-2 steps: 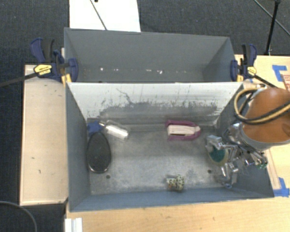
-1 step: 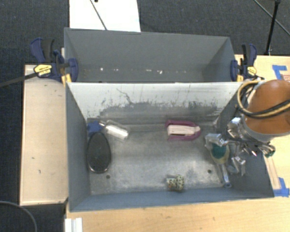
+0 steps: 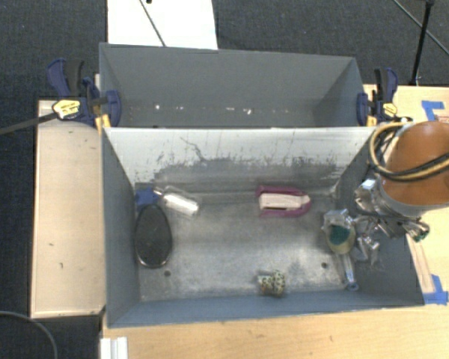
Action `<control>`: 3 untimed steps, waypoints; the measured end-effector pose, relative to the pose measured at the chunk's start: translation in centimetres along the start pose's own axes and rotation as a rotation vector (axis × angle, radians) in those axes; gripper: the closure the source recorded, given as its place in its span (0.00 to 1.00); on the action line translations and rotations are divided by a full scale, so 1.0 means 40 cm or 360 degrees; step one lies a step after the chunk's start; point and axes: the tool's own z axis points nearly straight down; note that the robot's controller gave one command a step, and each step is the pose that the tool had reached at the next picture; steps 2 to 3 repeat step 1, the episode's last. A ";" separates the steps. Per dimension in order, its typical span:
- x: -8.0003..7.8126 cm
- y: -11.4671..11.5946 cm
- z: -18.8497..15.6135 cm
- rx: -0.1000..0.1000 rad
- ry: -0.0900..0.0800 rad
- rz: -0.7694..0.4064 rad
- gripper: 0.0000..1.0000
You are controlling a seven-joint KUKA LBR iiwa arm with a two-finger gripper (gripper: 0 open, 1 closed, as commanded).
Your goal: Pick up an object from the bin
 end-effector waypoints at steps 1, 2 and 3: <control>0.059 0.080 -0.317 0.0005 -0.0007 -0.0019 1.00; 0.059 0.080 -0.317 0.0005 -0.0007 -0.0019 1.00; 0.059 0.080 -0.317 0.0005 -0.0007 -0.0019 1.00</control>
Offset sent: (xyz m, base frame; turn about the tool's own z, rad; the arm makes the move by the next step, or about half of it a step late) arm -0.0391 0.0139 0.1220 -0.0164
